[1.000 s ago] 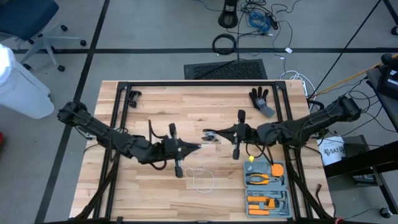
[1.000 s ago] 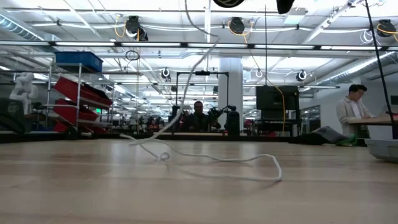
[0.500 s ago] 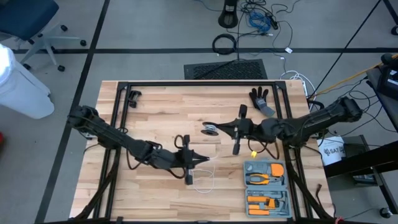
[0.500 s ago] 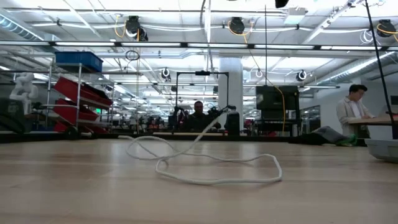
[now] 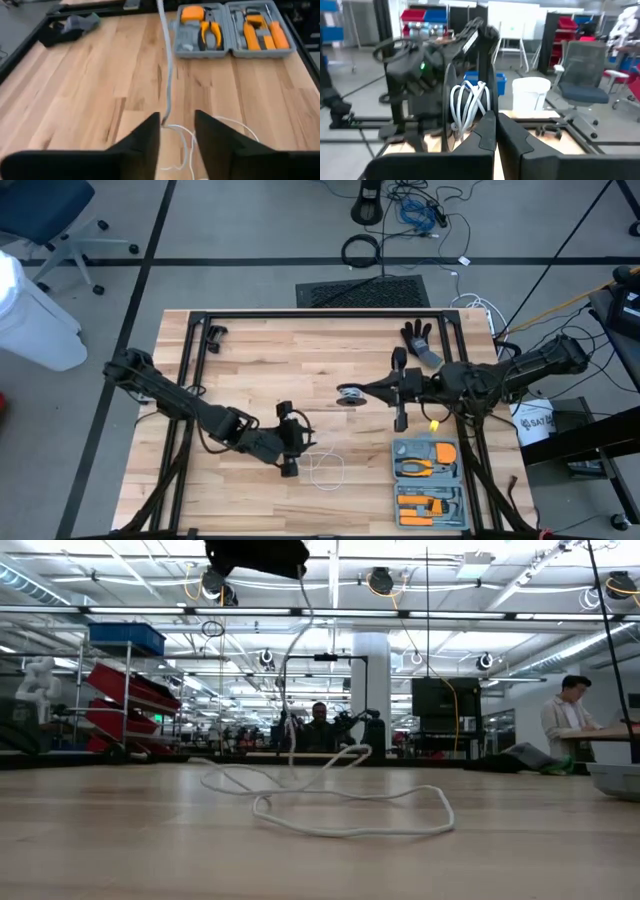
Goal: Coil cords
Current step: Uncoil the white cable wire from the spool
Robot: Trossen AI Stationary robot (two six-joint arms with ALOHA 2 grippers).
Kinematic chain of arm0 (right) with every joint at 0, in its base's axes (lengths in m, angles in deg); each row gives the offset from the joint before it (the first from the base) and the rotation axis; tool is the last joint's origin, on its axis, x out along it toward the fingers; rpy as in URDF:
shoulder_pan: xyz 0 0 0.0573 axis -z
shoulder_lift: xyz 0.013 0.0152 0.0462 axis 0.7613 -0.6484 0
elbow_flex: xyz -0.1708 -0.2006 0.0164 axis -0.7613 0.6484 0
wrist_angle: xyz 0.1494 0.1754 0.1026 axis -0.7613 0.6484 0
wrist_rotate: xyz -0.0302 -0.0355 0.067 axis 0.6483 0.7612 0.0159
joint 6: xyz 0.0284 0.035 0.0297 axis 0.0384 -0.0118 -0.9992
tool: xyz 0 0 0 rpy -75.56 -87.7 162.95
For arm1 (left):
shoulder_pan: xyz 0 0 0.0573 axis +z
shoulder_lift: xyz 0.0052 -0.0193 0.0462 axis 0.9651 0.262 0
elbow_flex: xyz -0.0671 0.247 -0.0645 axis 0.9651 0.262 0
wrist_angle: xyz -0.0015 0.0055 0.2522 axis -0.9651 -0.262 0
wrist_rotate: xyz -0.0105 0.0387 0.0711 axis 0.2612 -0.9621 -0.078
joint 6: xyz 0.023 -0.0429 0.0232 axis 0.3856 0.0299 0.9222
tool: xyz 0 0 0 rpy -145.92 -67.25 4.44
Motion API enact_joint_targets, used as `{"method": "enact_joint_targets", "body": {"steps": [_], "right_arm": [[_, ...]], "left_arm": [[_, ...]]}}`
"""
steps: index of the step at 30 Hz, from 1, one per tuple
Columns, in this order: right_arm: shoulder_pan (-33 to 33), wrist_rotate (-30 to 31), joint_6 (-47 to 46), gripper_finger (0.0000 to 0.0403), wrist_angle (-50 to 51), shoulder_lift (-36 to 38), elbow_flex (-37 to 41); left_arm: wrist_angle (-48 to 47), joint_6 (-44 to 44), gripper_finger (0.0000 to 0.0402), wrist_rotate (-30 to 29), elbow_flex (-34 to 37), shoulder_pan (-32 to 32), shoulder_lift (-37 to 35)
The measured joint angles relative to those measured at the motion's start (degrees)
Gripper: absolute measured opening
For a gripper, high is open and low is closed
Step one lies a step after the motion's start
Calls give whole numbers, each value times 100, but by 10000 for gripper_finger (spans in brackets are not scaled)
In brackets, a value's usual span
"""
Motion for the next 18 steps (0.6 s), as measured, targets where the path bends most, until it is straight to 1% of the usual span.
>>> {"method": "enact_joint_targets", "body": {"steps": [3, 6, 8, 12, 15, 18], "right_arm": [[-17, -101, -10, 0, 211, -17, 0], [-17, -106, -31, 0, 488, -39, 0], [-17, -105, -166, 0, 644, -40, 0], [-21, -105, -320, 0, 802, -43, 0], [-49, -100, -399, 0, 779, -51, 0], [-139, -88, -465, 0, 757, -56, 0]], "left_arm": [[485, 240, 177, -151, 0, 13, -39], [1005, 518, 206, 138, 0, 26, -163], [1243, 644, 221, 156, 0, 19, -227], [2086, 633, 240, 35, 0, 130, -189], [2634, 73, 247, -68, -7, 303, -22], [2819, -628, 249, -86, -7, 378, 266]]}}
